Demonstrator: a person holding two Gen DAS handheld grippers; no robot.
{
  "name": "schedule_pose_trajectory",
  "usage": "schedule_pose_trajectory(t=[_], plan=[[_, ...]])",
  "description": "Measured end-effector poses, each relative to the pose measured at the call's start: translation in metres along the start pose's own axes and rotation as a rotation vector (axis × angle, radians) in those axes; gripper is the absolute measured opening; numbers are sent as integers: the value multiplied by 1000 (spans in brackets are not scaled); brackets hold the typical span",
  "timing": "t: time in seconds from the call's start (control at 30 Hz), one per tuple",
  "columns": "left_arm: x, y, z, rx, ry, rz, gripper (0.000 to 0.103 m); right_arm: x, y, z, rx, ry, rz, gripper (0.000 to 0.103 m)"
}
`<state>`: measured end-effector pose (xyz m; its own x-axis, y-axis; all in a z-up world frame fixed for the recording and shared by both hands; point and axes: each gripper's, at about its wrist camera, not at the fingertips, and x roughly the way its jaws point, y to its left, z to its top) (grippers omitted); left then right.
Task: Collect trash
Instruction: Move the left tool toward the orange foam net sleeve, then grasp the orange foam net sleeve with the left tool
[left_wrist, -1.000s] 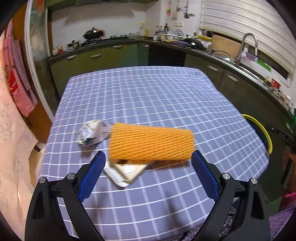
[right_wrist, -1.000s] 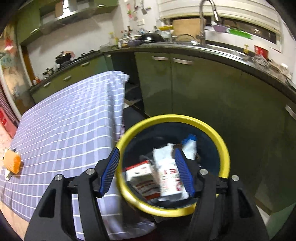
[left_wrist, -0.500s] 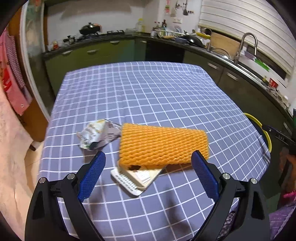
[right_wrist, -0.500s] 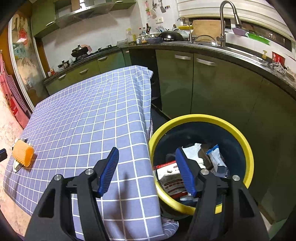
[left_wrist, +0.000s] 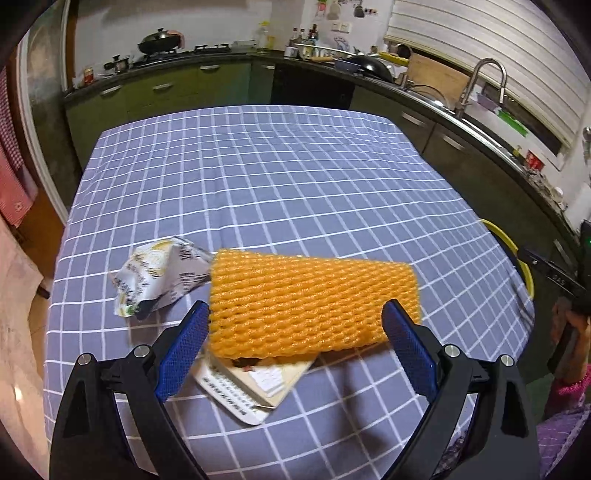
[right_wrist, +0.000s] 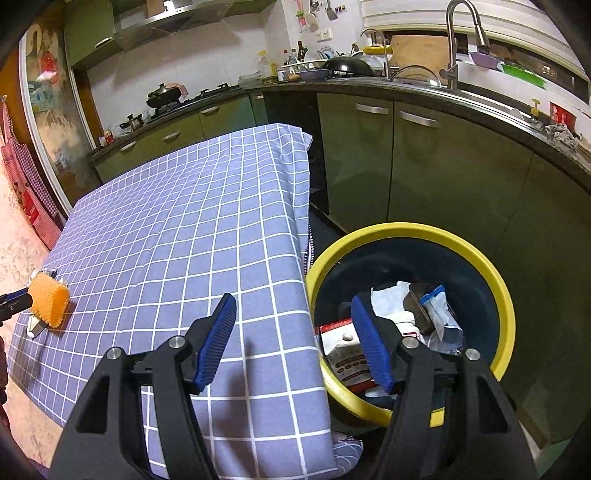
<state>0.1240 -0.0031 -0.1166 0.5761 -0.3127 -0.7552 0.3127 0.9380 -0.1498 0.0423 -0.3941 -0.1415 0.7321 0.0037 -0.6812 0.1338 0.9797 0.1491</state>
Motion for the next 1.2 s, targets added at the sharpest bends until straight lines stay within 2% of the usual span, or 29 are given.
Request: schedule_pose_trajectory(t=[0.27, 0.4, 0.63, 0.73, 0.8, 0.87, 0.97, 1.1, 1.2], plan=[[-2, -36, -5, 59, 17, -82, 92, 1, 2, -1, -3, 1, 5, 62], [-7, -64, -12, 111, 46, -149, 92, 1, 2, 0, -2, 2, 6, 62], [-26, -116, -21, 263, 91, -284, 92, 2, 2, -1, 2, 3, 12, 63], [-30, -130, -16, 333, 58, -236, 92, 3, 4, -2, 3, 2, 20, 63], [-24, -130, -7, 343, 48, -178, 92, 2, 4, -2, 2, 1, 25, 64], [-16, -128, 1, 352, 49, -163, 92, 2, 4, -2, 2, 1, 29, 64], [9, -125, 6, 368, 97, -147, 92, 2, 4, -2, 4, 2, 29, 64], [39, -129, 0, 405, 169, -162, 92, 2, 3, -2, 4, 5, 31, 65], [50, -135, -7, 440, 191, -156, 92, 3, 1, -2, 6, 9, 33, 65]])
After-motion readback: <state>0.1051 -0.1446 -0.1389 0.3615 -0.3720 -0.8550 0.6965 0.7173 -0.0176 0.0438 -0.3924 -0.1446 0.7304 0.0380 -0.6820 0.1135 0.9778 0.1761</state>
